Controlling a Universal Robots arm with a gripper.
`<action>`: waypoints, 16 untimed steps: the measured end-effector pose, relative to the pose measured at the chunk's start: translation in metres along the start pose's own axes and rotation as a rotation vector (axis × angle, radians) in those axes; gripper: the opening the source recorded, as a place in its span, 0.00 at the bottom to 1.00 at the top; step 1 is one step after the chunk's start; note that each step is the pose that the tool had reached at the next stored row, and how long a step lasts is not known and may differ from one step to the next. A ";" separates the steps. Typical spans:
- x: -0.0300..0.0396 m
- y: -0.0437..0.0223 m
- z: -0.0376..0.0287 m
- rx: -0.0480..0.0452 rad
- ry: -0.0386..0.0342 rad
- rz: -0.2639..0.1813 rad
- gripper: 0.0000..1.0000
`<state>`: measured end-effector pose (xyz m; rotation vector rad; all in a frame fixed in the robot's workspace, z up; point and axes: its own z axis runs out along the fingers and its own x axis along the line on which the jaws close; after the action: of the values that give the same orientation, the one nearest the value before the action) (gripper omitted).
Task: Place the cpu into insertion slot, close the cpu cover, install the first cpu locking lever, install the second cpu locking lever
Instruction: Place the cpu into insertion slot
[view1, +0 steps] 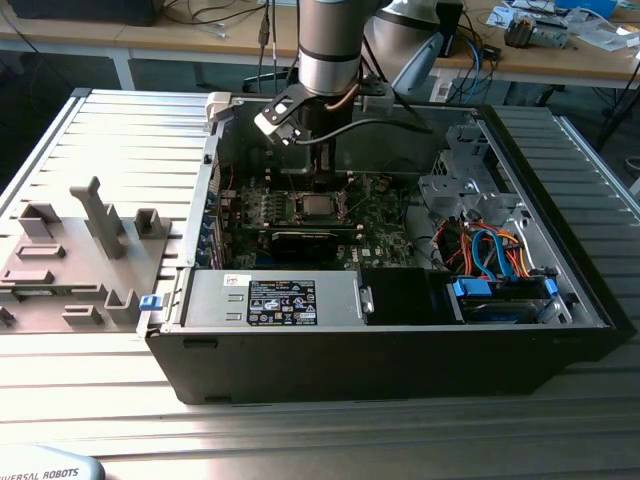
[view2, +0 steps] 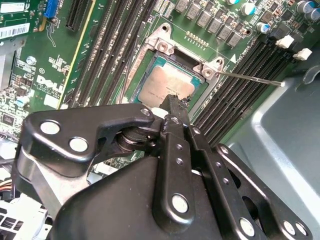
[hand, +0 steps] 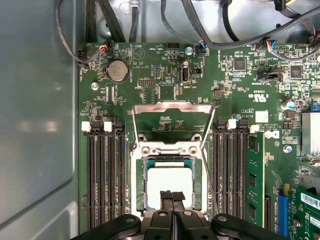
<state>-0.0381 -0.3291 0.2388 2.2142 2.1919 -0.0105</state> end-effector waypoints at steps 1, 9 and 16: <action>0.0000 0.0000 -0.0007 0.0000 0.0001 0.000 0.11; -0.0001 0.0001 -0.0041 0.0000 0.0001 0.000 0.11; -0.0002 0.0001 -0.0067 0.0000 0.0000 0.000 0.11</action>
<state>-0.0382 -0.3291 0.2456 2.2142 2.1919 -0.0105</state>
